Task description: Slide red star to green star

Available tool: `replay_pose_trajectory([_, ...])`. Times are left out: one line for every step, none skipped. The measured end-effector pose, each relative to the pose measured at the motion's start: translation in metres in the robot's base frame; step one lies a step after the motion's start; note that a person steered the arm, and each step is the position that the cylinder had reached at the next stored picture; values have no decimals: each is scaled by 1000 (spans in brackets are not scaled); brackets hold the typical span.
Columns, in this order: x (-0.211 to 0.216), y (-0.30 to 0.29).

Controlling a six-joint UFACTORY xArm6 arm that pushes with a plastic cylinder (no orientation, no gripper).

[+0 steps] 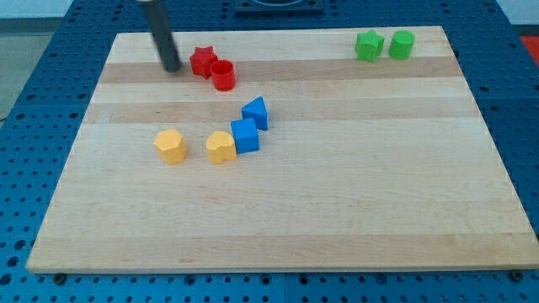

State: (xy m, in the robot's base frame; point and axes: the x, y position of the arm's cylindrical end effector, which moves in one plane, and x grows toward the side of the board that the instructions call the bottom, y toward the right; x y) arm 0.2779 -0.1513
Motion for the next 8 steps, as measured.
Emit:
replay_pose_trajectory([-16, 100])
replay_pose_trajectory([-15, 114])
replay_pose_trajectory([10, 96])
replay_pose_trajectory([7, 163])
replay_pose_trajectory([3, 186])
replay_pose_trajectory([8, 185])
replay_pose_trajectory([5, 202])
replay_pose_trajectory([7, 209])
